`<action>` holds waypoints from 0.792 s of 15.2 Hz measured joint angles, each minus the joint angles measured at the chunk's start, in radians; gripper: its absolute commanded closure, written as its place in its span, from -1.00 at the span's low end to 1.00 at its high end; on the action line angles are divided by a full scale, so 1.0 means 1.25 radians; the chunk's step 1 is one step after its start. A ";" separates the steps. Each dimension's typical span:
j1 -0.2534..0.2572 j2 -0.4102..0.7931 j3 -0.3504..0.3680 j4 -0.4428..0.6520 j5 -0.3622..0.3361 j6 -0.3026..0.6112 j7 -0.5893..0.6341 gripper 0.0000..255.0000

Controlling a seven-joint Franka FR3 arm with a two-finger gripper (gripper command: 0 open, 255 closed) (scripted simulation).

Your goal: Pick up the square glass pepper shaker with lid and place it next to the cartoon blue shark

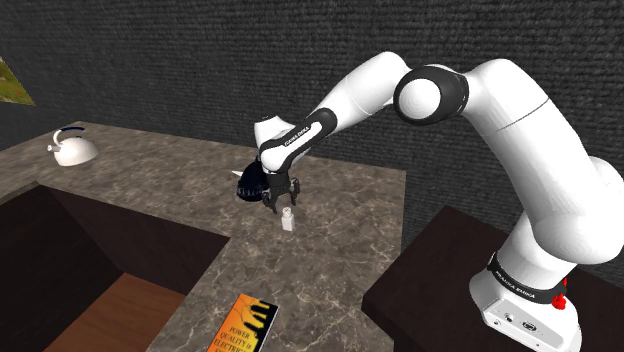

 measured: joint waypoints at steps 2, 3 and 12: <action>0.000 0.000 0.000 0.000 0.000 0.000 0.000 -1.00; 0.000 0.000 0.000 0.000 0.000 0.000 0.000 -1.00; -0.006 -0.049 0.008 0.023 0.010 -0.071 -0.006 -1.00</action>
